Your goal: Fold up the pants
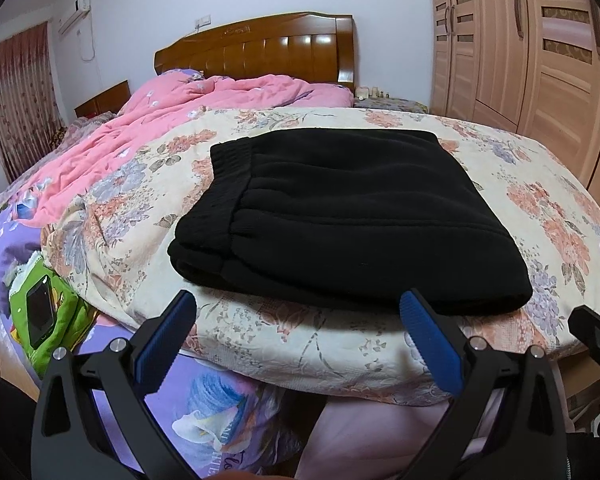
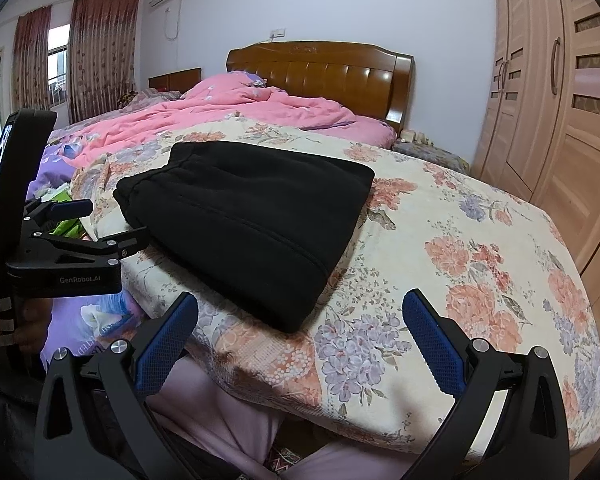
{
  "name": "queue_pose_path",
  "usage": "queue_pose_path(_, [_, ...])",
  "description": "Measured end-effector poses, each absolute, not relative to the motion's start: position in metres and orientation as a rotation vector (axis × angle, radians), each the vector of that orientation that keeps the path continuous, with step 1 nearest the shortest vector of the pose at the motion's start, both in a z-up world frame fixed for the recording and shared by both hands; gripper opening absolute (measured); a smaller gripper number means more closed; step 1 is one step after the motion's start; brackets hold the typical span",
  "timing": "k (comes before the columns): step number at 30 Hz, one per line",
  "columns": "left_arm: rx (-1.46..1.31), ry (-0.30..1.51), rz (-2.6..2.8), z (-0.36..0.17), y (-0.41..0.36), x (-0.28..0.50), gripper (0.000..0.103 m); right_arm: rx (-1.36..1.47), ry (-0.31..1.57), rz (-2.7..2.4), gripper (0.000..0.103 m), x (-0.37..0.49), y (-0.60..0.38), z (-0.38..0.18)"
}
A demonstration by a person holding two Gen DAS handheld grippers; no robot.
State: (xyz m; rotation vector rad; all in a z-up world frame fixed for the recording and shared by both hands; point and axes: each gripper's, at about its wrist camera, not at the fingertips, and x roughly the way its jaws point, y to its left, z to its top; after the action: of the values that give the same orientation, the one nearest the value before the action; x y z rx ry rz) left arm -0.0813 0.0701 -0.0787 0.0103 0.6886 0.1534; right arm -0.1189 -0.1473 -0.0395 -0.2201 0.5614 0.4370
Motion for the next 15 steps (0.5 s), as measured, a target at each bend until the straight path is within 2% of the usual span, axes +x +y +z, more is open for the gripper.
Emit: queue_pose_path(15, [0.006,0.664,0.156,-0.078,0.0705,-0.0836,0.102,-0.216,0.565,0.434,0.098,-0.1155,-0.1478,-0.0398])
